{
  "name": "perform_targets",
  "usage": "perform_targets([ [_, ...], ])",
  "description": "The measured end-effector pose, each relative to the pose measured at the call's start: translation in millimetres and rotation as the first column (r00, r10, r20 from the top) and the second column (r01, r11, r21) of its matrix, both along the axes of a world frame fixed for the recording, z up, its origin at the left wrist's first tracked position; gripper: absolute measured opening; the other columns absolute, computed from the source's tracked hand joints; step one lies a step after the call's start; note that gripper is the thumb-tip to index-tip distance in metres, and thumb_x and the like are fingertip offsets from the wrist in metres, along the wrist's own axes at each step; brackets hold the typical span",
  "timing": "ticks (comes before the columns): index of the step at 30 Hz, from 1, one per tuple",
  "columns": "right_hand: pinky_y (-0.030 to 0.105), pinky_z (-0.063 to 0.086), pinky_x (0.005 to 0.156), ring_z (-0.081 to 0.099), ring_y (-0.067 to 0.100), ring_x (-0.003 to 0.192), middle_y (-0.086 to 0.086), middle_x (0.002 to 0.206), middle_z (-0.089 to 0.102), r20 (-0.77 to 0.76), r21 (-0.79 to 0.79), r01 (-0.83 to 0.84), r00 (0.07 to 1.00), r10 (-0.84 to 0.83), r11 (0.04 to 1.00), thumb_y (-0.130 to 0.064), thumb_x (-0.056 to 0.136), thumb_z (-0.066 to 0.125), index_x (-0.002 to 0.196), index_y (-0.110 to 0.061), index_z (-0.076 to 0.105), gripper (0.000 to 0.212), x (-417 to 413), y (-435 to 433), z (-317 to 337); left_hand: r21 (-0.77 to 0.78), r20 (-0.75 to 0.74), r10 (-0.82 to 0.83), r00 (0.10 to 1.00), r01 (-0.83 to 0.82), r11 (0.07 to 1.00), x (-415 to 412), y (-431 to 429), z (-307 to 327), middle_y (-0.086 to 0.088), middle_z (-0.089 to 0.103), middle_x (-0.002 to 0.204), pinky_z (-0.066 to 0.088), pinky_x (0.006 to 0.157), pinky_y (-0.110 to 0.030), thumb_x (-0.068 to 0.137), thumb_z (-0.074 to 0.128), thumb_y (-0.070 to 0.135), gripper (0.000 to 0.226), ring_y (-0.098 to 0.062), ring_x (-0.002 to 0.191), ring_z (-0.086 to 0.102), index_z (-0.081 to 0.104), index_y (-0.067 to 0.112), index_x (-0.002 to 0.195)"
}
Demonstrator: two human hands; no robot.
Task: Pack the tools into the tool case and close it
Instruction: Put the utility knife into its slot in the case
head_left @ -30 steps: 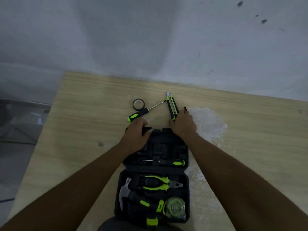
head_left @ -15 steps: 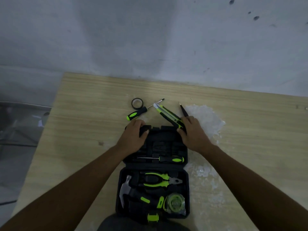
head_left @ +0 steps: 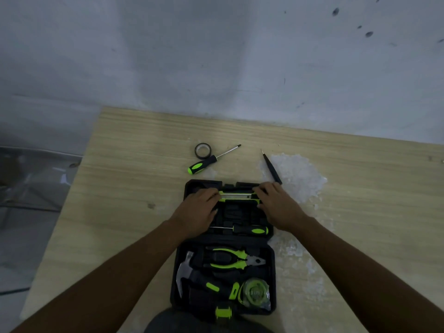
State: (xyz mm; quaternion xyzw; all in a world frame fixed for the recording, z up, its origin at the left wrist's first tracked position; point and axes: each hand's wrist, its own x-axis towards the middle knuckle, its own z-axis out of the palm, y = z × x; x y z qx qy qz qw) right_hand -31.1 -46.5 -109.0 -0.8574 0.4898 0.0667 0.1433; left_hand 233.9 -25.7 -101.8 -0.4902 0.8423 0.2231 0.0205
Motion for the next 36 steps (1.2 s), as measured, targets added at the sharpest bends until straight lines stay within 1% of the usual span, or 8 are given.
perform_targets([
  [3,0.048,0.048,0.093,0.048,0.04,0.111,0.022,0.127,0.047,0.03,0.03,0.039,0.999,-0.04,0.999,-0.019,0.088,0.062,0.135,-0.002,0.045,0.053,3,-1,-1,0.02,0.076,-0.038,0.996,0.036,0.999,-6,4,-1,-0.013,0.039,0.145,0.042,0.1,-0.043,0.096,0.047,0.031,0.05,-0.032,0.131,0.04,0.041,0.007,0.139],
  [6,0.045,0.049,0.091,0.051,0.036,0.108,0.018,0.126,0.045,0.16,0.107,0.182,0.967,-0.198,0.977,-0.018,0.088,0.064,0.133,-0.004,0.049,0.049,4,1,-1,0.023,0.101,-0.028,0.994,0.026,0.999,-12,7,0,-0.013,0.032,0.148,0.037,0.104,-0.043,0.098,0.041,0.036,0.053,-0.03,0.134,0.035,0.035,0.007,0.142],
  [12,0.041,0.047,0.085,0.054,0.03,0.099,0.008,0.108,0.061,0.287,0.132,0.363,0.877,-0.386,0.922,-0.031,0.086,0.065,0.111,-0.013,0.067,0.031,3,3,-6,0.027,0.133,-0.033,0.991,0.03,0.999,-15,8,0,-0.015,0.031,0.147,0.036,0.104,-0.042,0.098,0.037,0.041,0.055,-0.032,0.132,0.037,0.035,0.007,0.142],
  [16,0.036,0.043,0.085,0.053,0.03,0.101,0.006,0.105,0.065,0.274,0.217,0.445,0.827,-0.491,0.869,-0.028,0.082,0.072,0.101,-0.014,0.073,0.024,7,-4,-3,0.027,0.194,-0.065,0.979,0.061,0.998,-13,12,-4,-0.011,0.026,0.154,0.023,0.115,-0.041,0.099,0.029,0.048,0.063,-0.027,0.14,0.027,0.022,0.009,0.148],
  [20,0.041,0.05,0.083,0.054,0.027,0.101,0.006,0.104,0.057,0.192,0.246,0.498,0.816,-0.546,0.831,-0.034,0.079,0.074,0.098,-0.017,0.071,0.025,10,-10,1,0.0,0.226,-0.04,0.973,0.041,0.999,-14,15,-11,-0.01,0.037,0.149,0.025,0.114,-0.046,0.091,0.014,0.056,0.073,-0.026,0.137,0.035,0.031,0.009,0.145],
  [25,0.045,0.049,0.084,0.05,0.031,0.102,0.008,0.106,0.046,0.082,0.262,0.515,0.83,-0.551,0.816,-0.035,0.084,0.068,0.09,-0.013,0.061,0.024,17,-13,-3,0.043,0.295,-0.045,0.955,0.033,0.999,-23,11,-15,-0.011,0.028,0.148,0.018,0.116,-0.049,0.095,0.025,0.058,0.071,-0.028,0.137,0.025,0.024,0.007,0.146],
  [31,0.045,0.047,0.084,0.047,0.031,0.106,0.009,0.112,0.043,-0.014,0.201,0.523,0.847,-0.532,0.828,-0.039,0.088,0.062,0.092,-0.012,0.057,0.028,21,-8,-7,0.038,0.367,-0.044,0.929,0.032,0.999,-35,11,-6,-0.012,0.024,0.148,0.021,0.113,-0.048,0.093,0.025,0.063,0.079,-0.031,0.134,0.025,0.027,0.002,0.143],
  [36,0.041,0.05,0.079,0.053,0.029,0.093,0.011,0.109,0.047,0.046,0.272,0.505,0.843,-0.535,0.819,-0.037,0.087,0.065,0.088,-0.009,0.061,0.028,15,-14,-4,0.069,0.363,-0.01,0.932,-0.016,0.997,-45,9,-1,-0.013,0.024,0.146,0.026,0.109,-0.048,0.094,0.025,0.061,0.075,-0.031,0.132,0.025,0.034,0.001,0.139],
])
